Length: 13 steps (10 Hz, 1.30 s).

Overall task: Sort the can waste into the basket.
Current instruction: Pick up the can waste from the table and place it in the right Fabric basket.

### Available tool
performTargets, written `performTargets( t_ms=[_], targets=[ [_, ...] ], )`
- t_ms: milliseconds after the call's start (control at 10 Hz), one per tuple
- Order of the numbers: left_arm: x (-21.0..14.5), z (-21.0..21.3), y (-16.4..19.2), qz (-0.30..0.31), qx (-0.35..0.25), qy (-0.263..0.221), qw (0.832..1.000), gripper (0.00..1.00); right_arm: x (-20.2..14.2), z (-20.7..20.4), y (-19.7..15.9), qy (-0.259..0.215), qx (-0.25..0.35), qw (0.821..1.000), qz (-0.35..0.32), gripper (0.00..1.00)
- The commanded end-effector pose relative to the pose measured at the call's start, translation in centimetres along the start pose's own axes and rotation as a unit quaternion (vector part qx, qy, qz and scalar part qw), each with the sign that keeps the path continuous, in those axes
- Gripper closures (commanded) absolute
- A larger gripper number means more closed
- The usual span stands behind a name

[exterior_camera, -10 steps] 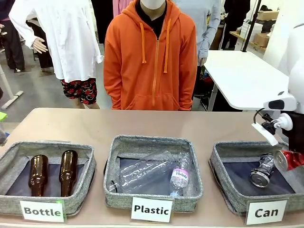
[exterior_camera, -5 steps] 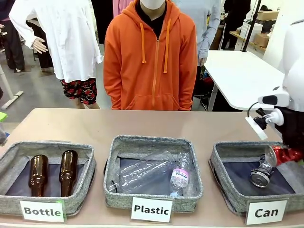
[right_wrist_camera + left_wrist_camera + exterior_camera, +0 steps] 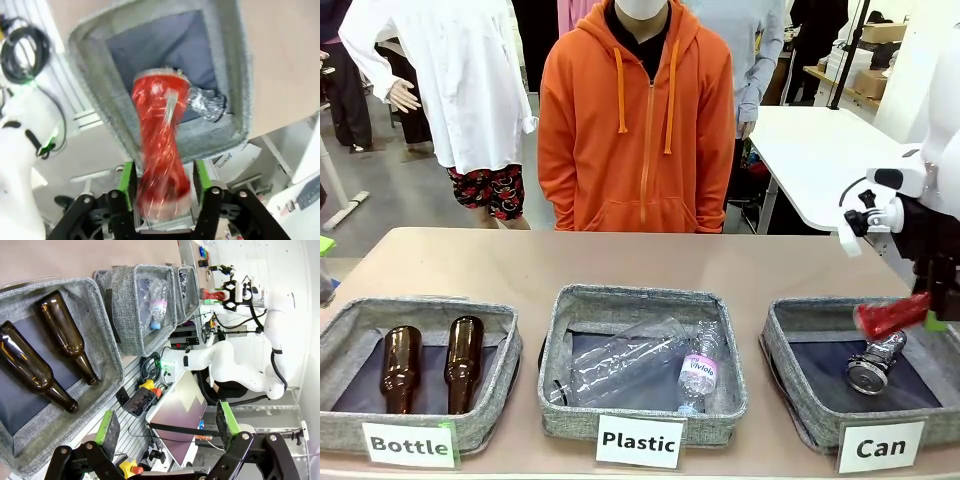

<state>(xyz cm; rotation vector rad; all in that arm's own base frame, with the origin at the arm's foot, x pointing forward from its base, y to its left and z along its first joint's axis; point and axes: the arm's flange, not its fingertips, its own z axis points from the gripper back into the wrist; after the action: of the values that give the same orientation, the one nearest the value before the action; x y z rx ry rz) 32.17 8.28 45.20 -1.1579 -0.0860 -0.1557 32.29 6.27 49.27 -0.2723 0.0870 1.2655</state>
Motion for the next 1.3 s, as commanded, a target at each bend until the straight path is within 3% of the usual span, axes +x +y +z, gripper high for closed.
performTargets(
  t_ms=[0, 200, 300, 400, 500, 600, 700, 800, 900, 1000, 1100, 1200],
  targets=[
    [-0.1, 0.2, -0.1, -0.005, -0.003, 0.004, 1.000, 0.00, -0.6, -1.4, 0.7, -0.026, -0.038, 0.999, -0.029, 0.00],
    [-0.1, 0.2, -0.1, -0.005, -0.003, 0.004, 1.000, 0.00, -1.0, -1.1, 0.1, -0.129, -0.021, 0.987, -0.093, 0.00],
    [-0.1, 0.2, -0.1, -0.005, -0.003, 0.004, 1.000, 0.00, -0.7, -1.0, 0.2, -0.201, 0.034, 0.969, -0.141, 0.00],
    [-0.1, 0.2, -0.1, -0.005, -0.003, 0.004, 1.000, 0.00, -0.2, -0.5, 0.1, -0.264, 0.089, 0.937, -0.211, 0.00],
    [-0.1, 0.2, -0.1, -0.005, -0.003, 0.004, 1.000, 0.00, -0.1, 0.1, 0.2, -0.364, 0.160, 0.876, -0.274, 0.00],
    [-0.1, 0.2, -0.1, -0.005, -0.003, 0.004, 1.000, 0.00, -0.5, 1.0, -0.3, -0.532, 0.199, 0.756, -0.327, 0.00],
    [-0.1, 0.2, -0.1, -0.005, -0.003, 0.004, 1.000, 0.00, -0.8, 1.0, -0.4, -0.611, 0.265, 0.678, -0.311, 0.00],
    [-0.1, 0.2, -0.1, -0.005, -0.003, 0.004, 1.000, 0.00, -1.3, 0.4, -0.7, -0.656, 0.344, 0.607, -0.287, 0.00],
    [-0.1, 0.2, -0.1, -0.005, -0.003, 0.004, 1.000, 0.00, -2.3, -0.5, -0.8, -0.687, 0.357, 0.558, -0.299, 0.00],
    [-0.1, 0.2, -0.1, -0.005, -0.003, 0.004, 1.000, 0.00, -3.6, -1.6, -0.8, -0.722, 0.362, 0.495, -0.320, 0.00],
    [-0.1, 0.2, -0.1, -0.005, -0.003, 0.004, 1.000, 0.00, -4.5, -2.4, -0.5, -0.741, 0.360, 0.470, -0.317, 0.00],
    [-0.1, 0.2, -0.1, -0.005, -0.003, 0.004, 1.000, 0.00, -4.8, -3.2, -0.4, -0.746, 0.375, 0.463, -0.297, 0.00]
  ],
)
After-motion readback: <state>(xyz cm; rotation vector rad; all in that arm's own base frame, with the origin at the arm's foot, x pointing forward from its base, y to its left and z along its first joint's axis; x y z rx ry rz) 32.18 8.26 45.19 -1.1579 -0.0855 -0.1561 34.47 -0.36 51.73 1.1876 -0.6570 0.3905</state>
